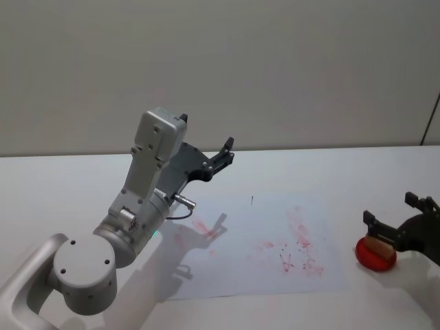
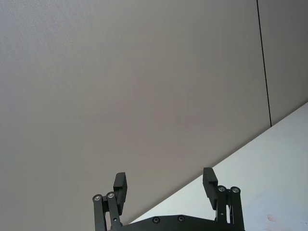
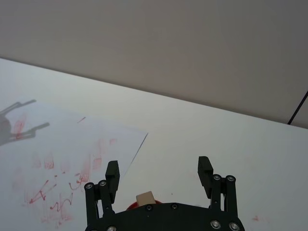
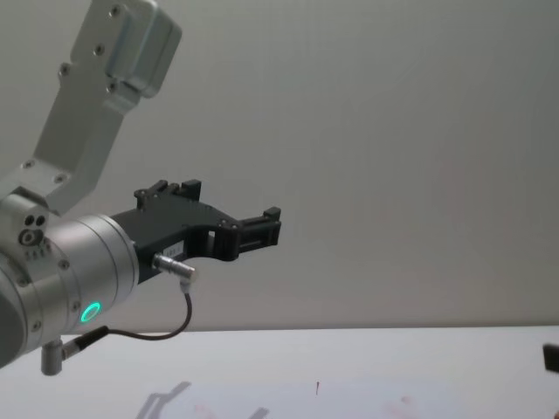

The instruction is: Use the one hand to pick up the stamp and affix it onto the A4 paper.

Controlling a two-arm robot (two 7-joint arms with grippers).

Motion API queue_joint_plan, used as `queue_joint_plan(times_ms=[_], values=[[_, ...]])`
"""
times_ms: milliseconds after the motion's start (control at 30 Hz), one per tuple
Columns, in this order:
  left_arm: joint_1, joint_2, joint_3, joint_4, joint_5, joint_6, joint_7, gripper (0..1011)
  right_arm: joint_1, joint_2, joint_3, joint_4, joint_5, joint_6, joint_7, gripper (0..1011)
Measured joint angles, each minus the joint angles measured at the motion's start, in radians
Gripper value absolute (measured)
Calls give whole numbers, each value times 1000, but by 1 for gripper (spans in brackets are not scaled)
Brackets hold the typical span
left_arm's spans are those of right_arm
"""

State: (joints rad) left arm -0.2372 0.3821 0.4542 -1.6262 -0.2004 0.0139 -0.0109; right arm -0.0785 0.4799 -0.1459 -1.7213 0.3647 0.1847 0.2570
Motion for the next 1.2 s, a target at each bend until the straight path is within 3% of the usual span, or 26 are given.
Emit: queue_joint_plan(times_ms=[500, 1200], values=[[0, 0, 0, 0, 0, 0, 0, 1001, -29, 17, -5, -5, -53, 61, -13, 1001], [0, 0, 0, 0, 0, 0, 0, 1001, 11, -15, -36, 52, -119, 110, 19, 1001]])
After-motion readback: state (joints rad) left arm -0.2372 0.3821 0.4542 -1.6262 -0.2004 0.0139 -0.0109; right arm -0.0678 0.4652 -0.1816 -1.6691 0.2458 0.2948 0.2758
